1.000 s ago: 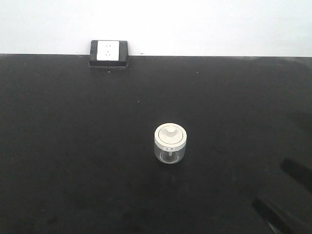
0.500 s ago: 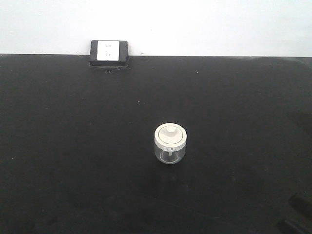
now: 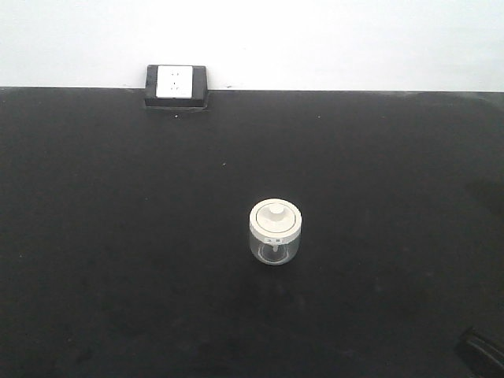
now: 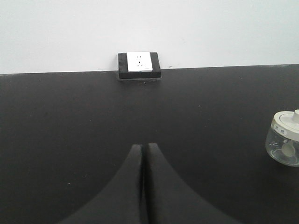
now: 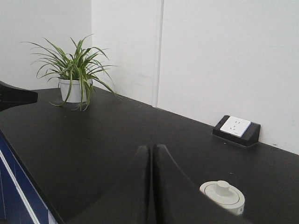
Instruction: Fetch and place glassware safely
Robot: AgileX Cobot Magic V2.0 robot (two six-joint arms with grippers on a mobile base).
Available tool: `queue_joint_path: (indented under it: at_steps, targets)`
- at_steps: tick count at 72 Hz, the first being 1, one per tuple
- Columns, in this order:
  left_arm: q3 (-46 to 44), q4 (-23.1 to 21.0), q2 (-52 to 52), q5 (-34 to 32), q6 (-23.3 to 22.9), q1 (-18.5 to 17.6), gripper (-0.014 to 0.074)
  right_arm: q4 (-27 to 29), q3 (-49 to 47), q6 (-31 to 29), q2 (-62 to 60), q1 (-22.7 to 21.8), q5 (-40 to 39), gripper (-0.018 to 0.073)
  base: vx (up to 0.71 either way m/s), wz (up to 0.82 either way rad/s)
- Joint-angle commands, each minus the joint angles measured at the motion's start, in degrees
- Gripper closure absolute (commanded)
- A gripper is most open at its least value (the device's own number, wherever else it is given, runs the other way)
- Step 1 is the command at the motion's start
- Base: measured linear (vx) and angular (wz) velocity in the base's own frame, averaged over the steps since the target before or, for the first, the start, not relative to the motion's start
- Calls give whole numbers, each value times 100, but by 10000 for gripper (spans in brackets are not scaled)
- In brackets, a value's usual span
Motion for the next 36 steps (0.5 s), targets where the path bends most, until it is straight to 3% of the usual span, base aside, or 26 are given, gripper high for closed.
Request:
queue_joint_path:
  at_steps: [1, 28, 36]
  targets:
    - [-164, -69, 110, -407, 9, -13, 603, 23, -144, -42, 64, -10, -278, 567, 0, 0]
    - [30, -46, 98, -567, 9, -13, 603, 23, -144, -42, 64, -10, -276, 567, 0, 0]
    - [456, 484, -148, -930, -32, -13, 603, 23, -144, -42, 64, -10, -276, 567, 0, 0]
